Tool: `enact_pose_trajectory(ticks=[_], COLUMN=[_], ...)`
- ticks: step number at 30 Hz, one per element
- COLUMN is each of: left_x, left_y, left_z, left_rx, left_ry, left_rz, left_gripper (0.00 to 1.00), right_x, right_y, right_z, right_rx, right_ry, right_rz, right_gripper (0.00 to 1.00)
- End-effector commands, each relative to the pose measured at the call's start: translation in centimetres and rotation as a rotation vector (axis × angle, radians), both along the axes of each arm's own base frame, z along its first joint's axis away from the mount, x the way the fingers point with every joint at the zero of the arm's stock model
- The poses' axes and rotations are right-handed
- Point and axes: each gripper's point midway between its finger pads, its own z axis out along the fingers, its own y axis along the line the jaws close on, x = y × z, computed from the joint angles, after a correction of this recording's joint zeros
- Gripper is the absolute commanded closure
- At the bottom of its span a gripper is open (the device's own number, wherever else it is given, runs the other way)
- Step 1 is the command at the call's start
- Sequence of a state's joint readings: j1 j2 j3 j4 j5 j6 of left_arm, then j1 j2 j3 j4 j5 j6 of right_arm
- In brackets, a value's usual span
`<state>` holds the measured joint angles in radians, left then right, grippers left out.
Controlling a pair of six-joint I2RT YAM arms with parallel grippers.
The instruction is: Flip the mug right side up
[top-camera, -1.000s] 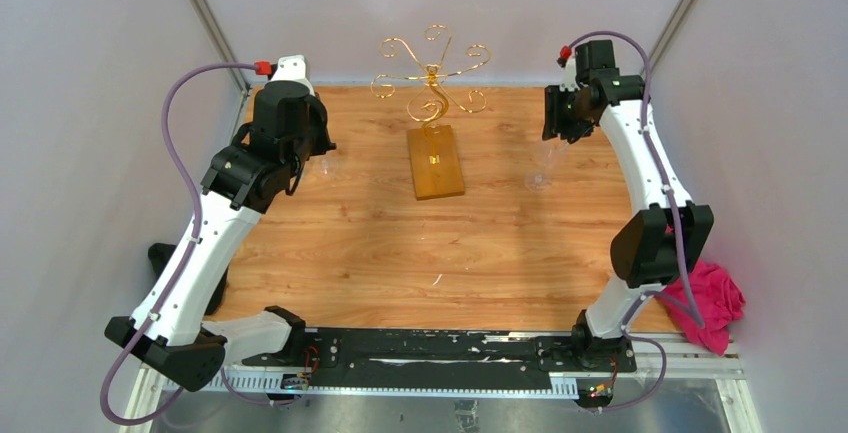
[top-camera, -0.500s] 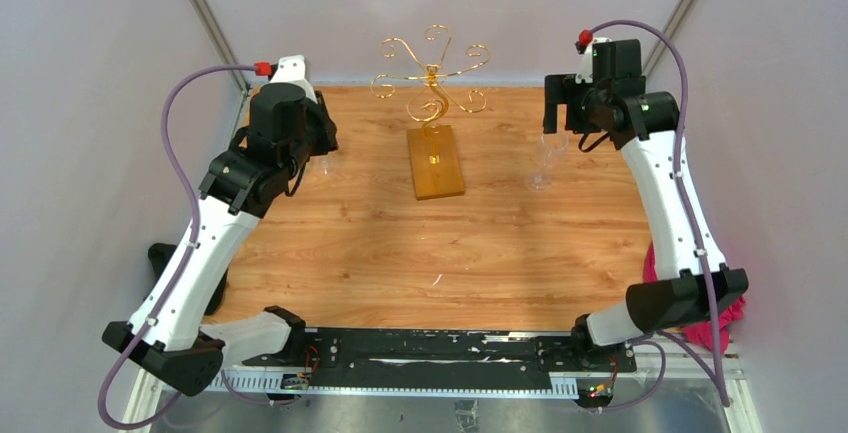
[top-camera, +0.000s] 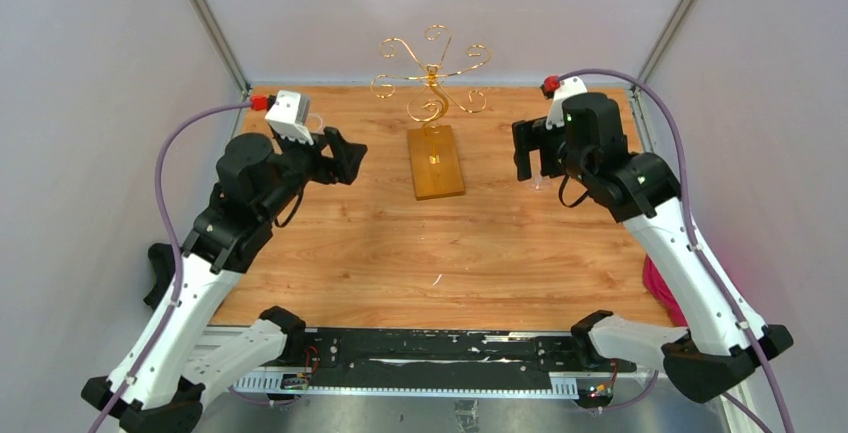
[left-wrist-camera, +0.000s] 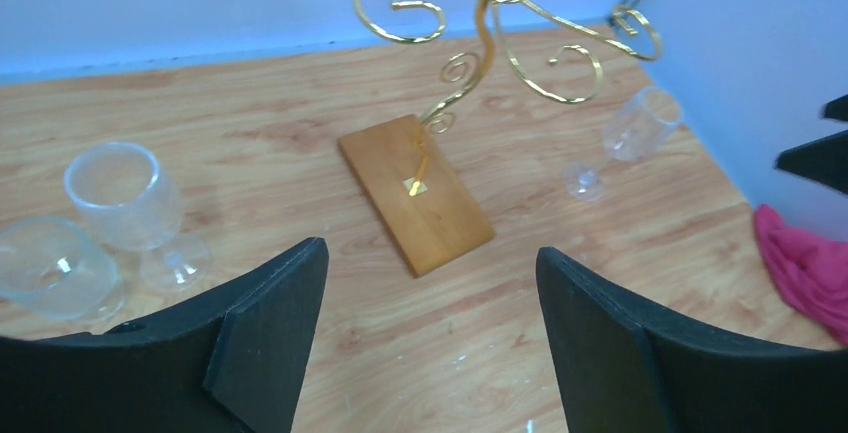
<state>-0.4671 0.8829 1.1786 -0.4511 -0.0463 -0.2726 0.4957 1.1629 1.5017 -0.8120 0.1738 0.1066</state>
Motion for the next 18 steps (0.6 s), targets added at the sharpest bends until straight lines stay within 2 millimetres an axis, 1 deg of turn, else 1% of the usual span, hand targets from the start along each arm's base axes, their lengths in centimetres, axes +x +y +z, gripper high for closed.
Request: enact_pose_trajectory(ticks=[1, 4, 5, 7, 14, 18], left_x=[-2.2, -3.1, -3.3, -3.4, -3.1, -2.9], left_y=[-1.5, -1.5, -1.5, -1.4, -1.4, -1.5], left_z=[2.6, 2.9, 2.9, 2.7, 2.2, 2.0], left_rx=[-0.053, -0.052, -0.049, -0.041, -0.032, -0.028], left_ry=[-0.164, -0.199, -0.206, -0.210, -0.196, -0.188], left_rz=[-0.137, -0.164, -0.172, -0.172, -0.164, -0.164], left_gripper=[0.17, 0.09, 0.06, 0.03, 0.01, 0.01], right_x=[-1.1, -1.6, -1.7, -1.9, -2.0, -2.1], right_y=[0.6, 0.8, 1.0, 1.1, 1.3, 1.3], right_z=[-0.9, -2.0, -2.0, -2.2, -1.9, -2.1], right_rx=[-0.002, -0.004, 0.007, 0.016, 0.022, 0.020], right_ry=[-0.038, -0.038, -0.050, -0.060, -0.073, -0.068], right_rz=[0.009, 0.021, 0.025, 0.031, 0.040, 0.045], right_gripper=[0.01, 0.01, 0.01, 0.01, 0.01, 0.01])
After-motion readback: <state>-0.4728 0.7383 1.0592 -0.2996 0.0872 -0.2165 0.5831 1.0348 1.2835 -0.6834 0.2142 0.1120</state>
